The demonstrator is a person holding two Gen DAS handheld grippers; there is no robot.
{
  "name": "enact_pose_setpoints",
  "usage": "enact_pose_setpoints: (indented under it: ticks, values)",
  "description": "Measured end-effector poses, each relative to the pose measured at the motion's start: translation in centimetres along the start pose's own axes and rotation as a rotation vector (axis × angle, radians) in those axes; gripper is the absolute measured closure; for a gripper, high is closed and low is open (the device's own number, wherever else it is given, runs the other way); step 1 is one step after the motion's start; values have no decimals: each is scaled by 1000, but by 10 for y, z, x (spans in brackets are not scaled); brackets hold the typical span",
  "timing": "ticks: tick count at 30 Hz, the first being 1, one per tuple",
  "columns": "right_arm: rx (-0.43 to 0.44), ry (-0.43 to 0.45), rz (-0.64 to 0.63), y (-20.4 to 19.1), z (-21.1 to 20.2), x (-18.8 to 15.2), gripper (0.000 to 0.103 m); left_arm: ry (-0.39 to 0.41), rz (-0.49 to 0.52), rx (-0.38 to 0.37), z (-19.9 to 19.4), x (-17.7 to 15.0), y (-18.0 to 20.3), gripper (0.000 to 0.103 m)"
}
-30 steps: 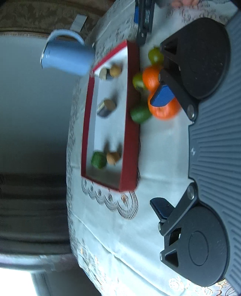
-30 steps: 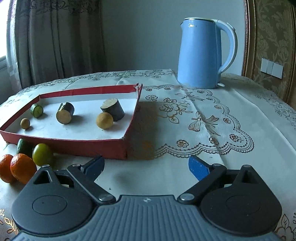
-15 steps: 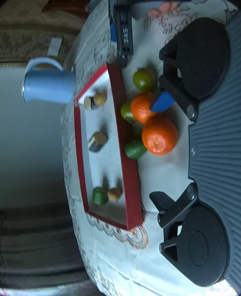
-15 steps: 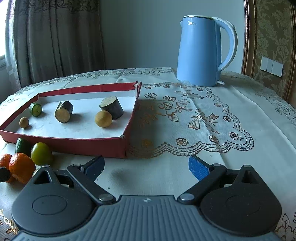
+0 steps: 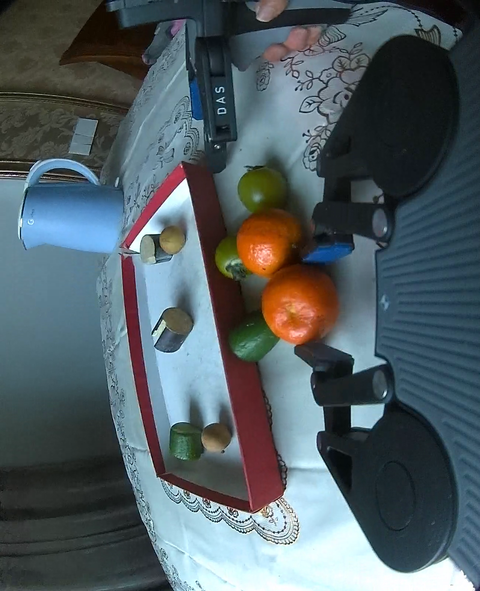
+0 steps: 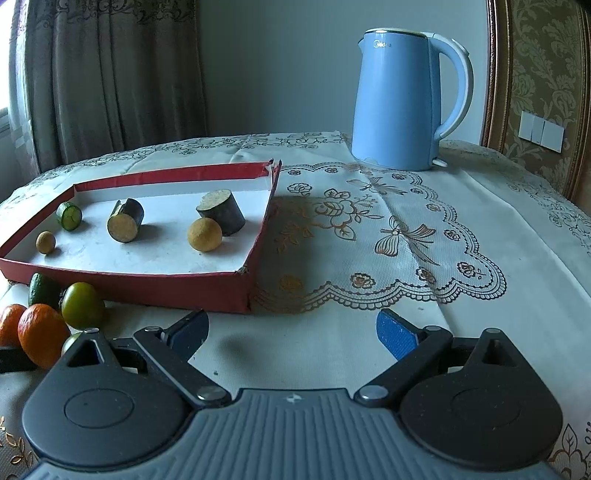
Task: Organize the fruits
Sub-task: 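Grasp the orange tangerine with the left tool, then carry the tangerine into the red tray and open the left tool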
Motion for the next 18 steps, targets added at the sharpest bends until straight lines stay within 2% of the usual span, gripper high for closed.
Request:
enact_pose_setpoints:
  ticks: [6,9,18]
  values:
    - [2,-1,1,0,0,0,5,26,-16,40,-4,-2,1,62]
    - [2,-5,0,0,1,0,5,67,-41,48,-17,1,-2,62]
    - [1,-10,1,0,2,-1,5,133,-135,112,-33,31,-32,62]
Point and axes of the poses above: each gripper's, at about its wrist camera, not at the fingertips, and z roughly the way its jaws point, y to its right, x to its top, the point moved 7 cm from there along z, roughly the way its jaws point, and after that the axes turned 14 degrees about -y, right-handed, at the moved point
